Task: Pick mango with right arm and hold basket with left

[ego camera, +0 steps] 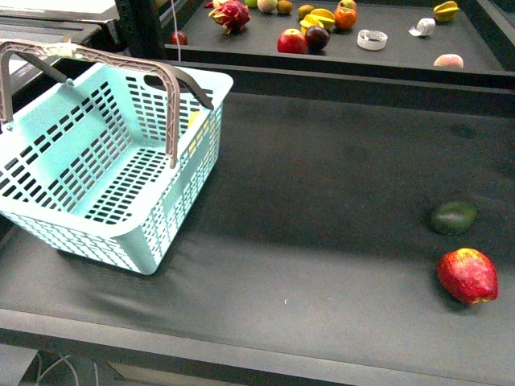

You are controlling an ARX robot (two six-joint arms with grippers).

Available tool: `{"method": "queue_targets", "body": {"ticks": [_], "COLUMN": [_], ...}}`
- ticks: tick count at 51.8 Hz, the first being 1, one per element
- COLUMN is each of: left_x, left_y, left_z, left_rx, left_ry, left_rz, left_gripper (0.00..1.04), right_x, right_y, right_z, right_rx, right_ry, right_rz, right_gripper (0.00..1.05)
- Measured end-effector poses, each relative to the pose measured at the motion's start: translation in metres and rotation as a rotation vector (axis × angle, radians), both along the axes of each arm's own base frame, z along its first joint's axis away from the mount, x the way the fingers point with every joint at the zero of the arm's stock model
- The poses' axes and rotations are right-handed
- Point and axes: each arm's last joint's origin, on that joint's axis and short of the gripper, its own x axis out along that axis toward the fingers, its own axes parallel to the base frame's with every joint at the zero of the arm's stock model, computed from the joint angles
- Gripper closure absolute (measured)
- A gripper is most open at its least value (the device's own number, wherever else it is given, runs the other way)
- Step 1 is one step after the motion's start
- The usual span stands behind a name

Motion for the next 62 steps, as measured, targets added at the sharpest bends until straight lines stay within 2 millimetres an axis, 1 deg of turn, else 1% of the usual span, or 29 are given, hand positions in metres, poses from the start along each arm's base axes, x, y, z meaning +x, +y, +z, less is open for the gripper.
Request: {"method": "queue_targets", "body": {"ticks": [1,2,10,12,18,36,62], "left_x": [-0.002,-0.004,-0.016,-0.02,-0.028,-0.046,-0.063], "left_y": [0.001,0.001,0.007,0.011,0.018,0.018,0.018], "left_z": [0.0,0.001,0.001,0.001,0.002,0.009,0.013], "left_rx": [0.004,0.003,0.015,0.017,0.02,0.023,0.023], "left_ry": [-0.002,-0.004,-0.004,-0.002,-0.008,-0.03,-0.042], "left_rz": [0.0,-0.004,-0.001,-0.022,0.006,0.002,0.002], "left_gripper": [1.02,1.03,1.03,1.03,1.03,1.03,1.03], "right_x": [0.0,0.0,0.0,0.0,0.0,0.0,0.0], "right_y": [0.0,0.0,0.0,0.0,0.0,0.0,0.0], "right_z": [0.0,0.0,0.0,0.0,0.0,0.0,0.0], "right_rx": [0.0,0.0,0.0,0.0,0.0,0.0,0.0], "right_ry": [0.0,0.0,0.0,0.0,0.0,0.0,0.0], "right_rz": [0.0,0.0,0.0,0.0,0.0,0.0,0.0], "right_gripper": [0.08,0.08,0.08,0.08,0.08,0.08,0.08]}}
